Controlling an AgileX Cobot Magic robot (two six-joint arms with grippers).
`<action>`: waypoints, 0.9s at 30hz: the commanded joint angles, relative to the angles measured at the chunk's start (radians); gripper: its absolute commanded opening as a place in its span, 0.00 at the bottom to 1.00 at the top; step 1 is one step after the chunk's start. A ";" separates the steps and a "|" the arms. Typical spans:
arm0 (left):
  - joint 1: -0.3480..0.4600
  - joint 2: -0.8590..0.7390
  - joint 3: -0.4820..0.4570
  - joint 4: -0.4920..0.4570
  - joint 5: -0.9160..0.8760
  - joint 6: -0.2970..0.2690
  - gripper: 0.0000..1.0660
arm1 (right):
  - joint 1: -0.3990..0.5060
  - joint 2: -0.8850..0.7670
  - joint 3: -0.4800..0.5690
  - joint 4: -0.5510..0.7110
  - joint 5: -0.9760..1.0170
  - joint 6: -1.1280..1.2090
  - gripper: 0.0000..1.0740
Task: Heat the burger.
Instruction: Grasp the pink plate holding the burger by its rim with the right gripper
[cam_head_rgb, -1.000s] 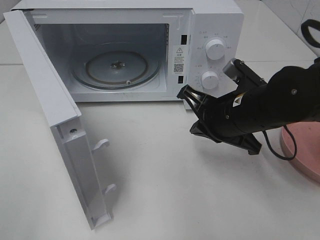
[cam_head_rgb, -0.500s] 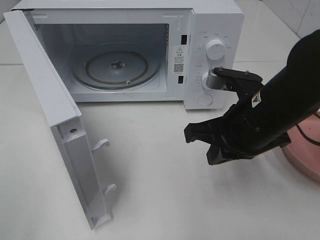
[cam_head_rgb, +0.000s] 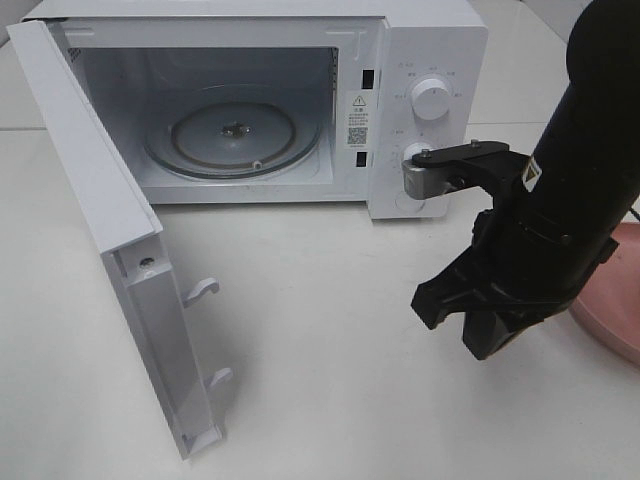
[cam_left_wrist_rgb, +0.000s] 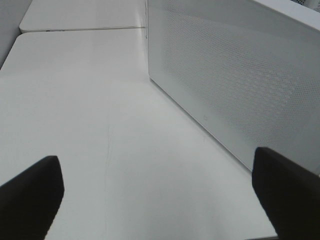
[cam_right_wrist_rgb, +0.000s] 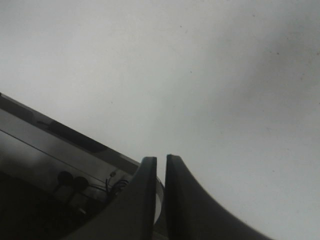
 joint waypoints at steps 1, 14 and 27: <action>-0.005 -0.019 0.003 -0.001 -0.004 0.000 0.90 | 0.000 -0.007 -0.018 -0.023 0.058 -0.009 0.08; -0.005 -0.019 0.003 -0.001 -0.004 0.000 0.90 | -0.106 -0.007 -0.116 -0.042 0.148 -0.026 0.17; -0.005 -0.019 0.003 -0.001 -0.004 0.000 0.90 | -0.280 -0.007 -0.116 -0.191 0.146 -0.025 0.38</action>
